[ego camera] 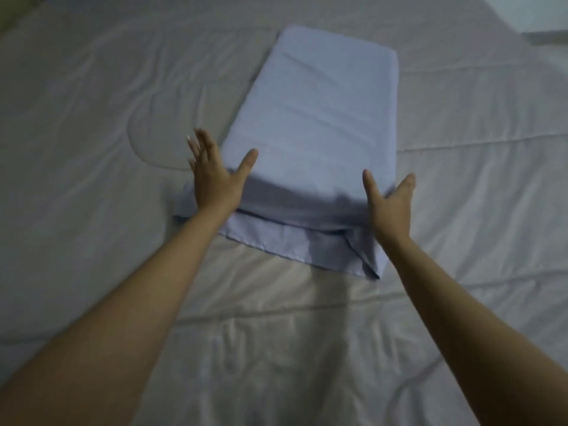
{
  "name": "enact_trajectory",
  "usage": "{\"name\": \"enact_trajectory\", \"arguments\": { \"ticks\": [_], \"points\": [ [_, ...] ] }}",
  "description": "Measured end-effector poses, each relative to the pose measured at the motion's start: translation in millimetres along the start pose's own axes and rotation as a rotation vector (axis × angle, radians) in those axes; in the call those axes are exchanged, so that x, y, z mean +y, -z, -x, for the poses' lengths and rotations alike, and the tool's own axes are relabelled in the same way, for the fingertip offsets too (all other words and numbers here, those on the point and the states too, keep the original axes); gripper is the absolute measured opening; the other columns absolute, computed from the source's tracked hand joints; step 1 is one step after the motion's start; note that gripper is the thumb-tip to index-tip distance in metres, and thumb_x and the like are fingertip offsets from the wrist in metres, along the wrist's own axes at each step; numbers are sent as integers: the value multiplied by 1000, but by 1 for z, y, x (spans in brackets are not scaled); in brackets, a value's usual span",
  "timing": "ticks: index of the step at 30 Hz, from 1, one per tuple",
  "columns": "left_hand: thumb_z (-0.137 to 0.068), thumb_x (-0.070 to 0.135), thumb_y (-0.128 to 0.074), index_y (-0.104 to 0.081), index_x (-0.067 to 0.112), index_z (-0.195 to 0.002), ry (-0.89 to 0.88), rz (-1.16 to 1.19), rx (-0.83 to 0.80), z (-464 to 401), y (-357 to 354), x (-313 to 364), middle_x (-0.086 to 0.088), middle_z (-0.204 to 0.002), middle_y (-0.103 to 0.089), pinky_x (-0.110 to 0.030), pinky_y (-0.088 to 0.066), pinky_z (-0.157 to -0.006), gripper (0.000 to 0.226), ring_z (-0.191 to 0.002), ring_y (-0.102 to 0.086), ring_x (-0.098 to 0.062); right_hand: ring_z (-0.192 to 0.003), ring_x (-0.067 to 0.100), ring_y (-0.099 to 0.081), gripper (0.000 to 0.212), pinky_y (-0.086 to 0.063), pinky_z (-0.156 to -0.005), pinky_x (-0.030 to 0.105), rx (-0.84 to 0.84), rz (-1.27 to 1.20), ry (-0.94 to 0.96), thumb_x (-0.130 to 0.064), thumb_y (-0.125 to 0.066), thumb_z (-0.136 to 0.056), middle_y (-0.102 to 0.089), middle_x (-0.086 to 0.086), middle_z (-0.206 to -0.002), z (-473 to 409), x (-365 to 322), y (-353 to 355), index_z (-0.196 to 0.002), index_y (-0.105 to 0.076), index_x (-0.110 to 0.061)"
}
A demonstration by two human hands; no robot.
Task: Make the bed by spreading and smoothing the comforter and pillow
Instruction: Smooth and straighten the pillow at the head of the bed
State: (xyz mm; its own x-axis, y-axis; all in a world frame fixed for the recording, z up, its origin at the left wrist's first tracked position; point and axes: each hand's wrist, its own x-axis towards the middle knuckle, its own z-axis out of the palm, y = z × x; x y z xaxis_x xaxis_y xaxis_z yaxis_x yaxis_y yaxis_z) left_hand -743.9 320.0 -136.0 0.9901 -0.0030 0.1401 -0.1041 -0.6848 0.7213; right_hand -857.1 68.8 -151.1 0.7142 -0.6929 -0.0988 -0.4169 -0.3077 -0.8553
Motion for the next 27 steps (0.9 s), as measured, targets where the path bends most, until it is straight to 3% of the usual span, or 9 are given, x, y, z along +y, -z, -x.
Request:
{"name": "enact_trajectory", "arguments": {
  "ticks": [2,5,8,11,14,16,19,25,27],
  "points": [
    [-83,67,-53,5,4,-153,128,14,-112,-47,-7,9,-11,-162,6,-45,0,-121,110,-149,7,-28,-143,26,-27,126,-25,-117,41,-12,-97,-118,-75,-64,-64,-23,10,-156,-28,-10,-11,-152,-2,-8],
    [-64,79,-62,0,10,-154,334,-29,-297,-81,-28,-3,-9,-162,-5,-48,-15,-119,130,-148,-10,-31,-137,30,-35,126,-31,-113,39,-32,-94,-250,-61,-76,-64,-31,12,-152,-52,-4,-23,-152,-2,-9],
    [-41,86,-68,-3,18,-155,456,61,-289,-81,-44,-20,-5,-161,-13,-50,-19,-118,148,-147,-17,-30,-138,27,-34,125,-29,-115,38,-15,-162,-308,-53,-83,-62,-29,11,-154,-63,9,-35,-151,-8,-7],
    [-24,92,-63,-5,25,-155,478,114,-252,-82,-51,-28,1,-161,-16,-55,-20,-116,158,-146,-21,-27,-133,25,-42,122,-35,-112,38,-6,-175,-293,-56,-85,-54,-39,11,-148,-67,13,-43,-147,-23,-7],
    [-37,83,-73,-20,18,-153,464,215,-260,-81,-55,-26,0,-155,-32,-43,-29,-114,143,-139,-36,-26,-123,22,-53,117,-42,-106,37,14,-172,-266,-64,-83,-44,-53,8,-136,-68,21,-45,-138,-42,-9],
    [-52,69,-79,-34,13,-147,463,260,-251,-78,-55,-25,-3,-149,-43,-32,-37,-106,120,-132,-46,-26,-119,21,-56,102,-44,-103,34,0,-138,-257,-60,-83,-51,-59,6,-130,-65,17,-44,-132,-50,-8],
    [-52,68,-80,-41,8,-142,529,262,-247,-69,-48,-20,-7,-145,-48,-36,-42,-105,115,-127,-50,-28,-112,22,-58,74,-45,-97,30,-68,-78,-270,-48,-80,-68,-62,5,-117,-63,9,-37,-121,-59,-1],
    [-57,73,-74,-51,9,-137,540,170,-314,-2,-13,10,-9,-138,-55,-34,-44,-103,104,-124,-55,-27,-100,25,-64,73,-51,-94,37,-122,-138,-309,-48,-86,-59,-67,6,-109,-33,3,36,-115,-64,-5],
    [-56,70,-76,-53,9,-136,559,297,-321,30,-3,7,-6,-136,-57,-32,-43,-104,103,-122,-56,-21,-96,22,-65,70,-52,-92,36,-201,-225,-387,-50,-84,-60,-68,2,-106,-13,10,62,-113,-64,-9]
  ]
}}
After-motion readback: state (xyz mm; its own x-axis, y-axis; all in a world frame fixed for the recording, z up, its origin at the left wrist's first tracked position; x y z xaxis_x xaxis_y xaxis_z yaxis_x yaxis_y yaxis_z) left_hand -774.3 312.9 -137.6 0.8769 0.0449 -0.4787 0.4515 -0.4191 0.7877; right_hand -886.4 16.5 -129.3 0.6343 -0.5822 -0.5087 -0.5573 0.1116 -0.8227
